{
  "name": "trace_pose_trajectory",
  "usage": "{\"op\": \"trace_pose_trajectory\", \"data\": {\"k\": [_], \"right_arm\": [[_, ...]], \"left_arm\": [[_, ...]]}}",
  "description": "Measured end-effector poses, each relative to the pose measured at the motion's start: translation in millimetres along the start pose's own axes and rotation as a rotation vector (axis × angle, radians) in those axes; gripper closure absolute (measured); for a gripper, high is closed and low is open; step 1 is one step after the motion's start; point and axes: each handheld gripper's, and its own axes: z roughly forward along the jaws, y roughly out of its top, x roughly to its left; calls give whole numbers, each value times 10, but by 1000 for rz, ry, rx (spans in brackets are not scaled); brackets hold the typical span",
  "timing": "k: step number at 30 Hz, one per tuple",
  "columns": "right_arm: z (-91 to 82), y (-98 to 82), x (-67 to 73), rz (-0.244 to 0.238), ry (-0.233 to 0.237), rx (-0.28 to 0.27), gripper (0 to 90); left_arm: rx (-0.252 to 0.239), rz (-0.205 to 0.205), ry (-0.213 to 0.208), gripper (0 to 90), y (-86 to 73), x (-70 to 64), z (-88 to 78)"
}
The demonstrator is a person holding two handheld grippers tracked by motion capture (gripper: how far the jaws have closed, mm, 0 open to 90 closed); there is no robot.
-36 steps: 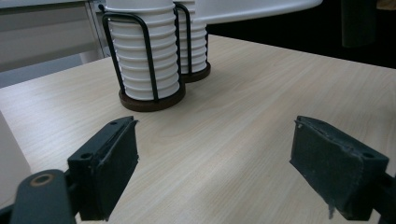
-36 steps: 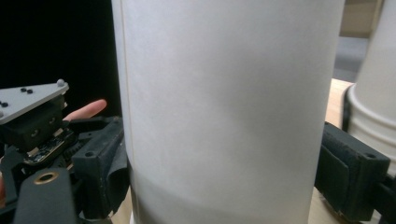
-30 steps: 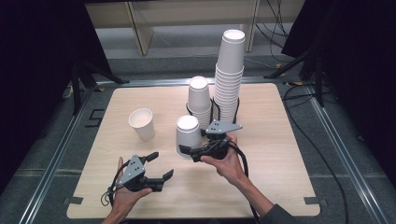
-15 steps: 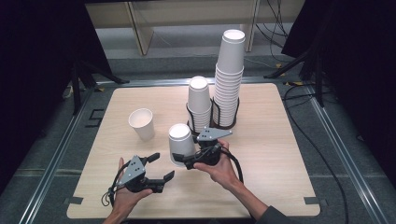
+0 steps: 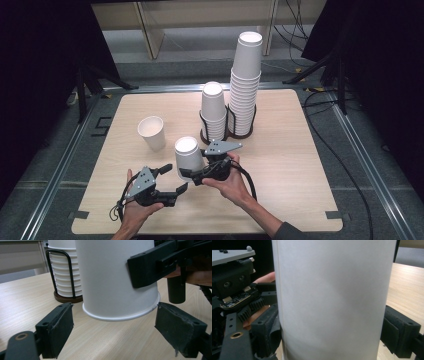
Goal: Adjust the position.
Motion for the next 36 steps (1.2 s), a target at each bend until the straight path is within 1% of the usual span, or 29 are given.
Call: {"op": "trace_pose_trajectory", "data": {"k": [2, 3, 6, 7, 8, 10, 11, 12, 14, 15, 16, 17, 18, 19, 20, 21, 22, 24, 25, 26, 27, 28, 29, 30, 31, 32, 33, 34, 36], "right_arm": [[12, -7, 7, 0, 1, -3, 161], [19, -13, 16, 5, 11, -6, 161], [37, -20, 55, -9, 6, -3, 161], [49, -21, 62, -20, 4, -3, 162], [63, -25, 79, -9, 18, -12, 162], [84, -32, 104, -14, 19, -13, 162], [91, -35, 117, -15, 23, -13, 162], [106, -41, 135, -15, 24, -23, 162], [127, -46, 170, -19, 36, -20, 163], [142, -51, 188, -11, 55, -25, 163], [152, -54, 201, -20, 55, -32, 163], [154, -55, 221, -15, 63, -23, 162], [167, -61, 236, -10, 69, -32, 163], [177, -66, 245, -9, 80, -35, 163], [186, -70, 259, 8, 97, -34, 162], [184, -69, 268, -5, 82, -30, 162], [201, -74, 279, 0, 102, -38, 162], [196, -74, 303, 23, 113, -24, 162], [192, -69, 293, -15, 92, -29, 162], [200, -70, 293, -17, 98, -38, 161], [189, -67, 291, -18, 90, -26, 160], [190, -68, 291, -10, 96, -27, 159], [196, -73, 296, 7, 112, -31, 158], [185, -72, 303, 24, 115, -13, 156], [188, -74, 300, 23, 119, -21, 153], [199, -75, 283, 4, 121, -32, 148], [194, -75, 287, 8, 122, -32, 144], [188, -68, 279, -11, 107, -43, 140], [180, -62, 281, -7, 111, -38, 134]], "left_arm": [[-5, -10, -1, 144, 0, -5, 7], [-7, -17, -4, 141, 3, -7, 6], [-8, -27, -19, 135, 1, -15, 11], [-14, -31, -23, 135, -1, -20, 19], [-12, -38, -25, 134, -2, -26, 22], [-2, -48, -17, 103, 1, -30, 29], [-4, -54, -19, 85, -1, -26, 33], [-4, -60, -23, 68, 0, -22, 36], [-6, -78, -25, 42, -3, -22, 39], [-6, -87, -28, 32, -3, -20, 39], [-10, -91, -30, 21, -2, -17, 40], [-10, -95, -31, 11, -2, -15, 40], [-18, -106, -33, 2, -6, -19, 46], [-27, -105, -41, 0, -10, -15, 55], [-29, -104, -47, 0, -12, -16, 60], [-24, -96, -49, 0, -10, -16, 60], [-26, -99, -49, 3, -10, -19, 62], [-31, -102, -58, 9, -11, -22, 63], [-24, -95, -54, 15, -7, -24, 53], [-10, -96, -43, 16, -2, -33, 41], [-12, -90, -41, 19, 0, -36, 42], [-17, -85, -39, 24, 4, -43, 42], [-9, -69, -39, 34, 11, -41, 35], [-11, -61, -41, 40, 15, -42, 34], [-16, -60, -45, 46, 19, -48, 29], [-11, -53, -43, 66, 24, -50, 23], [-18, -56, -45, 71, 25, -55, 25], [-20, -44, -47, 76, 26, -51, 25], [-21, -34, -51, 86, 30, -55, 24]]}}
